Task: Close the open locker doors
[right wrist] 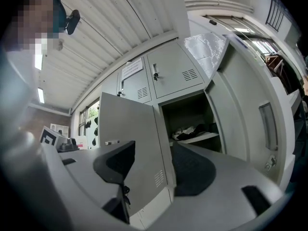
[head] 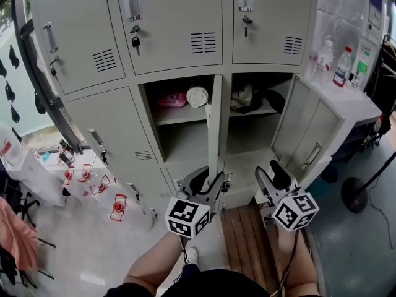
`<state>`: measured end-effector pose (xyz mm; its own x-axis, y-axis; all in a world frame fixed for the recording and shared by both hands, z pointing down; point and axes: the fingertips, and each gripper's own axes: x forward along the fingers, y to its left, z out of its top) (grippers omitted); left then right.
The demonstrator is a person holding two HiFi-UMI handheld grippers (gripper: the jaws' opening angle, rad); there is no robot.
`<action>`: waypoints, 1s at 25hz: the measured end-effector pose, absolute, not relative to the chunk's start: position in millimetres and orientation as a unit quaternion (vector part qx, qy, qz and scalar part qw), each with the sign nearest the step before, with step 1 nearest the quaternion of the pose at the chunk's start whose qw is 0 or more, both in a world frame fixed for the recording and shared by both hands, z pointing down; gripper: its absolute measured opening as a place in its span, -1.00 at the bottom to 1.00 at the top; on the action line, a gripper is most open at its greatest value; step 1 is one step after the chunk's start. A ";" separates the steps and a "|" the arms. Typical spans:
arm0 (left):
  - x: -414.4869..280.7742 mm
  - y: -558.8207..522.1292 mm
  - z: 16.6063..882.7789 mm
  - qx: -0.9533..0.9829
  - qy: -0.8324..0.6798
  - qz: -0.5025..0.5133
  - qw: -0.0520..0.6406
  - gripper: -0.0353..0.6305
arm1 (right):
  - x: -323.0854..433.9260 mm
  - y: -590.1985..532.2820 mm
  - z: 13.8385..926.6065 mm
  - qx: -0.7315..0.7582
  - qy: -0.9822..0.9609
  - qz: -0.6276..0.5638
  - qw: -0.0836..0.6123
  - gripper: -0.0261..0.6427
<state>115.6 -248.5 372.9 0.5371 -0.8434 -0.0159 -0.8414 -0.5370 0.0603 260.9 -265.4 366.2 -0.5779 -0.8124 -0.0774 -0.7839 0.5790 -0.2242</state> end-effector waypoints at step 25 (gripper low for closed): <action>-21.4 -277.0 375.6 0.830 -0.556 -0.025 0.025 -0.48 | 102.5 -309.6 368.5 -0.363 0.926 -0.083 0.065 -0.23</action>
<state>-21.4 -277.0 375.6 0.3798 -0.9250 -0.0133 -0.9225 -0.3797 0.0693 102.5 -309.6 368.5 -0.7282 -0.6827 -0.0604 -0.6611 0.7230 -0.2005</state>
